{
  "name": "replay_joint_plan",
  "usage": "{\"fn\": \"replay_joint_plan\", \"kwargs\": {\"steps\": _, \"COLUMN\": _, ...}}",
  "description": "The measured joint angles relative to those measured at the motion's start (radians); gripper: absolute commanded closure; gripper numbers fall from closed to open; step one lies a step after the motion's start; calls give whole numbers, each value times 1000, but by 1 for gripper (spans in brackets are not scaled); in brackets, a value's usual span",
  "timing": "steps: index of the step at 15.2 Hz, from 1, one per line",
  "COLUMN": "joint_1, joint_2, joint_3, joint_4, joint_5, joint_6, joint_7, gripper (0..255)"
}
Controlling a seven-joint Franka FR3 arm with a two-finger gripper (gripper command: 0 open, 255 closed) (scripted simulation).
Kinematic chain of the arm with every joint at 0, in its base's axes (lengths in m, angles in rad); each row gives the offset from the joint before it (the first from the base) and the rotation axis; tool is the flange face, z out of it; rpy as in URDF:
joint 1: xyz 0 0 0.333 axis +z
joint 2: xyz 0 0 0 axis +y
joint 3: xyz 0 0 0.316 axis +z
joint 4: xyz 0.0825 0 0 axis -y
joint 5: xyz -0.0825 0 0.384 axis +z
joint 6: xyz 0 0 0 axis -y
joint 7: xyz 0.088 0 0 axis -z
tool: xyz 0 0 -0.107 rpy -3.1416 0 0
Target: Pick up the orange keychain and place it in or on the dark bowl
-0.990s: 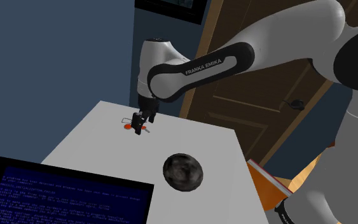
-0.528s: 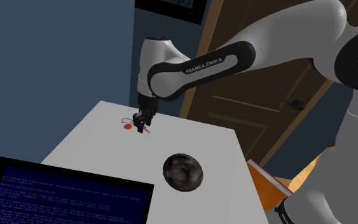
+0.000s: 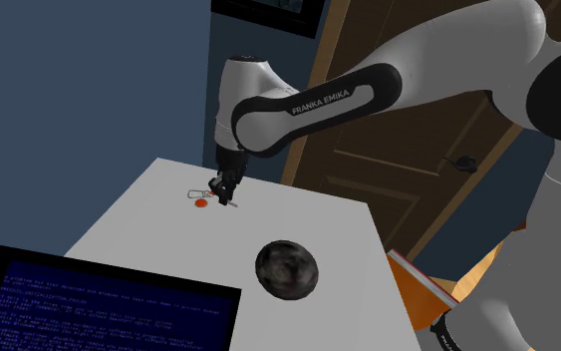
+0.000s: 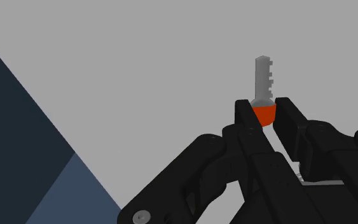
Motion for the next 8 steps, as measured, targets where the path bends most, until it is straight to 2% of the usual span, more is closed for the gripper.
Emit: {"fn": "replay_joint_plan", "kwargs": {"steps": 8, "joint_1": -3, "joint_2": -33, "joint_3": 5, "joint_4": 33, "joint_5": 13, "joint_6": -78, "joint_7": -10, "gripper": 255}}
